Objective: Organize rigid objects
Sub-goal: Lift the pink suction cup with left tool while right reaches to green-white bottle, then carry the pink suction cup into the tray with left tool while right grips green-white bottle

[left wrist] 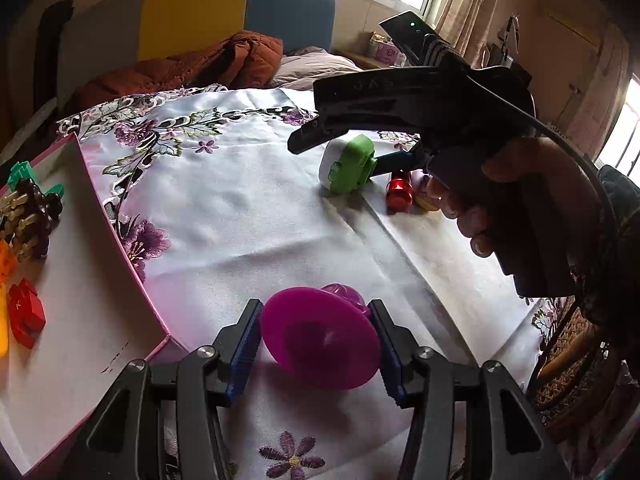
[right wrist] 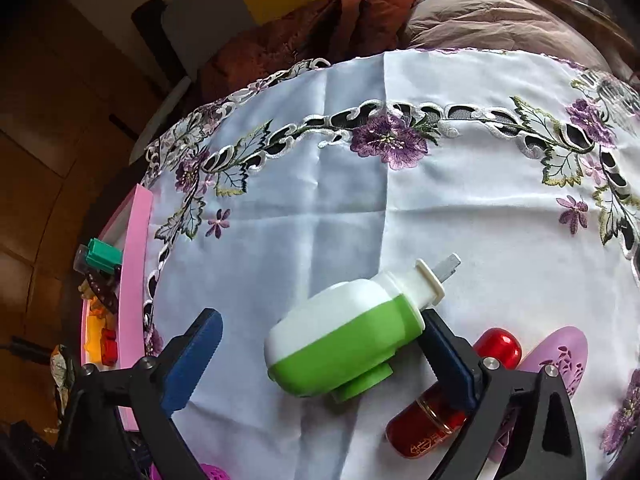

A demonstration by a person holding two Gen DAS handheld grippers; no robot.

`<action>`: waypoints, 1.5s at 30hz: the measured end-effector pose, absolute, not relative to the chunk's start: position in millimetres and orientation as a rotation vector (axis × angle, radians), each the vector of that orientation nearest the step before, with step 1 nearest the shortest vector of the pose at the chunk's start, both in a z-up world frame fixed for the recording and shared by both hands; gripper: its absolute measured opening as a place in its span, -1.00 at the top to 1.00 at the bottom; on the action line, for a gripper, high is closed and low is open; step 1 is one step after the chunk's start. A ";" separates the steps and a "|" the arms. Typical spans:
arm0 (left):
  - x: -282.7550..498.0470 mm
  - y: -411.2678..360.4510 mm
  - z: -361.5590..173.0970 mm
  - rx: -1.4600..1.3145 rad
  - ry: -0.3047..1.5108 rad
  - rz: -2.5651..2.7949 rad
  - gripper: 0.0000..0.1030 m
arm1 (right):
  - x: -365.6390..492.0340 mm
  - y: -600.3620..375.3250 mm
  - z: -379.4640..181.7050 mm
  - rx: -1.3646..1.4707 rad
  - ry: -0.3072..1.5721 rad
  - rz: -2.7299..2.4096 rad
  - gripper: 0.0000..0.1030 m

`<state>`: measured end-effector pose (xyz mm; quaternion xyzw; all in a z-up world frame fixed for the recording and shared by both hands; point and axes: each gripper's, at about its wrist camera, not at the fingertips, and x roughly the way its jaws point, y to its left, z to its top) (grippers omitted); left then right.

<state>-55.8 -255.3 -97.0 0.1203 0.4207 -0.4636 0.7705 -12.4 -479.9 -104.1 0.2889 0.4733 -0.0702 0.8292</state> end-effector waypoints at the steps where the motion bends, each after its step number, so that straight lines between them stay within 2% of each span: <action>1: -55.7 -255.4 -97.1 0.260 0.912 -1.005 -0.04 | -12.0 -481.0 -104.1 0.616 1.002 -0.154 -0.90; 4: -54.9 -255.8 -97.6 0.256 0.915 -1.005 -0.04 | -9.4 -480.0 -104.6 0.595 1.005 -0.165 -0.89; 6: -53.9 -255.9 -98.6 0.254 0.918 -1.003 -0.04 | -7.2 -475.6 -105.5 0.537 1.028 -0.189 -0.35; 7: -53.6 -255.9 -98.8 0.250 0.918 -1.003 -0.04 | -6.5 -473.0 -105.8 0.485 1.037 -0.210 -0.17; 8: -54.1 -255.6 -98.8 0.250 0.918 -1.002 -0.04 | -5.6 -471.4 -106.5 0.461 1.041 -0.218 -0.12; 18: -54.8 -256.3 -98.8 0.257 0.913 -0.983 -0.04 | -7.3 -475.5 -108.8 0.479 1.040 -0.209 -0.13; 24: -54.8 -254.2 -98.8 0.255 0.906 -0.974 -0.04 | -4.7 -460.7 -110.7 0.339 1.059 -0.230 -0.09; 30: -54.6 -252.8 -98.9 0.254 0.903 -0.966 -0.04 | -4.7 -468.3 -109.6 0.384 1.046 -0.233 -0.05; 42: -54.7 -249.8 -96.9 0.265 0.898 -0.939 -0.04 | -5.4 -474.0 -107.1 0.454 1.041 -0.216 -0.16; 43: -54.7 -249.4 -96.7 0.265 0.899 -0.938 -0.04 | -5.2 -474.3 -107.1 0.456 1.042 -0.216 -0.15; 45: -55.1 -248.8 -96.2 0.265 0.898 -0.935 -0.04 | -4.7 -473.4 -106.6 0.432 1.051 -0.232 0.02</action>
